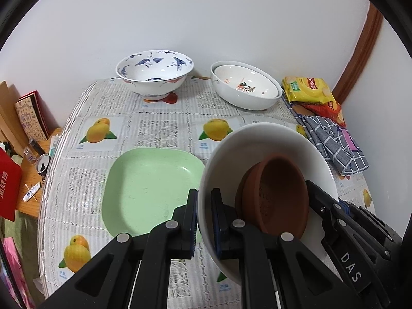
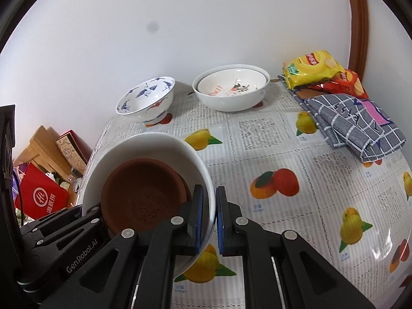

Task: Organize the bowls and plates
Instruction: 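Lift the white bowl with both grippers and carry it toward the green plate, then lower the white bowl onto the green plate and open both grippers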

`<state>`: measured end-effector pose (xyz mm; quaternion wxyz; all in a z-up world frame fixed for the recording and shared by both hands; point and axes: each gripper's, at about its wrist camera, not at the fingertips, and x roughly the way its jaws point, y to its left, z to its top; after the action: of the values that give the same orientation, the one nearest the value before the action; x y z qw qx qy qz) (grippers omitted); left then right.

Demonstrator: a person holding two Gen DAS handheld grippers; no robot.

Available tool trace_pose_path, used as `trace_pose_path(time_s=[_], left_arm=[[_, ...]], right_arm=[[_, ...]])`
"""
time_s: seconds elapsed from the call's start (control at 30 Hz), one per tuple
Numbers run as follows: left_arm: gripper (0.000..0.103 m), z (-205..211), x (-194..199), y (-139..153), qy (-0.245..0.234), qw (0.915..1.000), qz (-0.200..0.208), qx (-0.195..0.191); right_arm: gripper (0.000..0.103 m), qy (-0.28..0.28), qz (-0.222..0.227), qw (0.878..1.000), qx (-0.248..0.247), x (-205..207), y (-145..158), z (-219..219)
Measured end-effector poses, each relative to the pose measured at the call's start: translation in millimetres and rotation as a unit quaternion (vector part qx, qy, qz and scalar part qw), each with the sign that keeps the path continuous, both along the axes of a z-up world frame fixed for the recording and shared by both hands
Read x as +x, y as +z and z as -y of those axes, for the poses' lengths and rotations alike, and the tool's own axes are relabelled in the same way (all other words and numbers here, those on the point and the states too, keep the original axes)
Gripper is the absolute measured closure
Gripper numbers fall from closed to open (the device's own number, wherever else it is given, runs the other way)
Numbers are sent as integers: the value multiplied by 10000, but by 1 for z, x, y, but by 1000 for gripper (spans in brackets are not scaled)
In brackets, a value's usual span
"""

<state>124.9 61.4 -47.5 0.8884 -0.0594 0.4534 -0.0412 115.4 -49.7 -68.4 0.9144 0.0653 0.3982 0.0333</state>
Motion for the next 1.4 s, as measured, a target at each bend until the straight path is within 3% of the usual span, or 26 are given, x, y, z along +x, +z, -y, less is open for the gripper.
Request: trace_pose_path(time_s=[0.93, 1.4], left_arm=[[92, -70, 17, -15, 500, 9987, -66, 23], [92, -87, 29, -39, 605, 9977, -294, 15]], right_arm=[[94, 499, -72, 9987, -83, 34, -25, -67], [94, 606, -293, 9977, -116, 50, -48, -85]])
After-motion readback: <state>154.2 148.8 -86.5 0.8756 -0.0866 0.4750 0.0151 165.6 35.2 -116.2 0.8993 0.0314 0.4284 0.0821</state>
